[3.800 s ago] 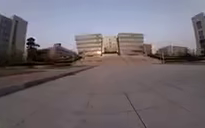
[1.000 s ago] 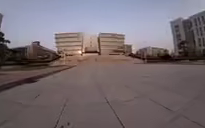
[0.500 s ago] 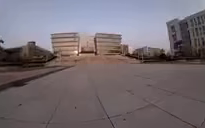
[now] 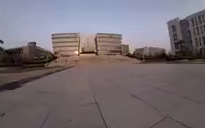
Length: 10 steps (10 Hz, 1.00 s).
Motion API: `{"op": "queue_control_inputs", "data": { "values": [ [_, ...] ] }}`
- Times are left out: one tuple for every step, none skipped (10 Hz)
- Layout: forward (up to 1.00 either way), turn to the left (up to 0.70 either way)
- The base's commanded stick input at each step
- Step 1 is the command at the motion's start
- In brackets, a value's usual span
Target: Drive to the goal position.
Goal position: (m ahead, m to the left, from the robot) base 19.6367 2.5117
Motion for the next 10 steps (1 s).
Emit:
{"op": "queue_control_inputs", "data": {
  "values": [
    [0.7,0.0],
    [0.7,0.0],
    [0.7,0.0],
    [0.7,0.0],
    [0.7,0.0],
    [0.7,0.0],
    [0.7,0.0],
    [0.7,0.0],
    [0.7,0.0],
    [0.7,0.0]
  ]
}}
